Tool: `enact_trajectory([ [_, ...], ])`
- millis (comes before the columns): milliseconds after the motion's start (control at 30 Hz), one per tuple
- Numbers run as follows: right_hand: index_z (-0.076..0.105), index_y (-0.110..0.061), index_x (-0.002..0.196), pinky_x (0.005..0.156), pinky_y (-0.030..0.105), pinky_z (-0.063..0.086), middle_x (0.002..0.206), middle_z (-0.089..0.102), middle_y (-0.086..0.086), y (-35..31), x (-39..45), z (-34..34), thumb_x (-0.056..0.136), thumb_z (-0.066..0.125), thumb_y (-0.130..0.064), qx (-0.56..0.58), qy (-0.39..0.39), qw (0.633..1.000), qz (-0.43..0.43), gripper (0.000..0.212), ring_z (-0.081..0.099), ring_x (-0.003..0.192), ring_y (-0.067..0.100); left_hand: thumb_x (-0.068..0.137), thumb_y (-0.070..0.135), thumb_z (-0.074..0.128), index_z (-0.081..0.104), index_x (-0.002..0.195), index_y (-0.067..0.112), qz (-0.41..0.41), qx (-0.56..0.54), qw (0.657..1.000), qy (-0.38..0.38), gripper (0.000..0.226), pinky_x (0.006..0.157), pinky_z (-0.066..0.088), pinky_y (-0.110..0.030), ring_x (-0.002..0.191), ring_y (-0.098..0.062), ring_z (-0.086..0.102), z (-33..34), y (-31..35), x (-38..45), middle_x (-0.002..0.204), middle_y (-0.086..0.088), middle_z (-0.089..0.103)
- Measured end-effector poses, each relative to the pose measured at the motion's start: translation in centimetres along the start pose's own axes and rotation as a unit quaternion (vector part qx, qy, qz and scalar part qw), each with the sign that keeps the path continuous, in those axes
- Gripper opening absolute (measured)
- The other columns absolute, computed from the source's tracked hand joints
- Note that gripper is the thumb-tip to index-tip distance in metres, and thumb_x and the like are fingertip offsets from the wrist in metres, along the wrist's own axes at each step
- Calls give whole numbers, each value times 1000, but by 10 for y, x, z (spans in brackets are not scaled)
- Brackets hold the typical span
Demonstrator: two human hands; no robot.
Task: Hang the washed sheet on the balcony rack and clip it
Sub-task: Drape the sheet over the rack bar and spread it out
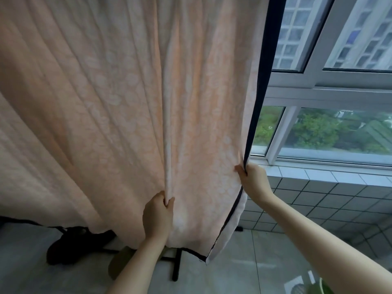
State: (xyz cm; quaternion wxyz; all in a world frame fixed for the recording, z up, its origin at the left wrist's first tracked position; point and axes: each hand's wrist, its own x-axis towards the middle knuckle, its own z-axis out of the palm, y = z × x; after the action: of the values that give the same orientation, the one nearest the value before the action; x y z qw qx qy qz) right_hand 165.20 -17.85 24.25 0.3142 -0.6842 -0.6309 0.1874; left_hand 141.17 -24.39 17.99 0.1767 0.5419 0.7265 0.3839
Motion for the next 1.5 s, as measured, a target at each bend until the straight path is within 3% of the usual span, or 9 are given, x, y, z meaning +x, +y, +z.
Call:
enact_trajectory([
  [100,43,-12,62,50,31,32,58,48,1,-2,-2,-3,96,52,-23,6,-24,1000,-3,36,47,59,25,89,23,66,53,66,20,-12,3,1000,25,27,45,34,-19,50,-9,53,-4,0,6,56,6,55],
  [300,50,-5,93,73,50,52,90,65,16,-25,7,-14,90,58,-43,132,-12,990,-42,39,61,82,33,89,31,63,50,66,19,22,13,995,93,29,43,42,-28,47,-13,51,-21,28,36,54,4,52],
  [467,48,3,79,56,34,30,67,48,15,-33,16,-17,95,54,-26,147,38,985,-81,34,39,61,21,90,27,62,46,64,12,51,25,991,122,34,45,39,-32,46,-22,47,-29,42,59,52,-1,48],
  [667,51,-1,76,56,36,36,62,49,4,-29,25,-25,92,56,-14,127,31,987,-90,21,44,61,25,87,23,66,58,72,8,16,53,995,82,23,49,46,-32,55,-18,57,-36,55,64,59,0,59],
  [767,55,-9,90,69,44,52,80,62,3,-42,31,-40,86,59,-9,151,58,979,-127,5,59,76,23,86,21,66,57,73,12,44,9,994,102,19,50,43,-28,57,-16,57,-47,79,69,61,3,58],
  [933,42,-25,103,65,51,54,88,65,-6,-84,50,-81,89,60,-18,211,96,959,-164,23,65,72,20,88,24,66,55,75,13,111,-34,983,139,21,50,39,-24,58,-12,58,-75,136,94,64,5,59],
  [1167,53,-12,106,62,24,48,86,60,-8,-156,88,-157,88,66,-23,170,191,939,-231,24,58,74,8,90,28,64,61,92,16,237,-66,944,219,13,58,38,-15,68,-8,57,-137,232,138,81,7,60],
  [1400,65,-13,86,58,23,47,68,61,-6,-199,99,-212,87,66,-12,186,205,927,-253,2,58,63,10,91,35,61,69,92,16,292,-7,925,243,21,62,45,-23,71,-11,60,-176,290,164,82,2,68],
  [1500,67,-7,87,66,36,55,75,67,6,-202,105,-221,89,64,-11,174,210,928,-252,5,64,70,24,93,33,57,69,90,16,292,25,923,251,21,67,51,-29,73,-17,63,-178,297,172,79,2,67],
])
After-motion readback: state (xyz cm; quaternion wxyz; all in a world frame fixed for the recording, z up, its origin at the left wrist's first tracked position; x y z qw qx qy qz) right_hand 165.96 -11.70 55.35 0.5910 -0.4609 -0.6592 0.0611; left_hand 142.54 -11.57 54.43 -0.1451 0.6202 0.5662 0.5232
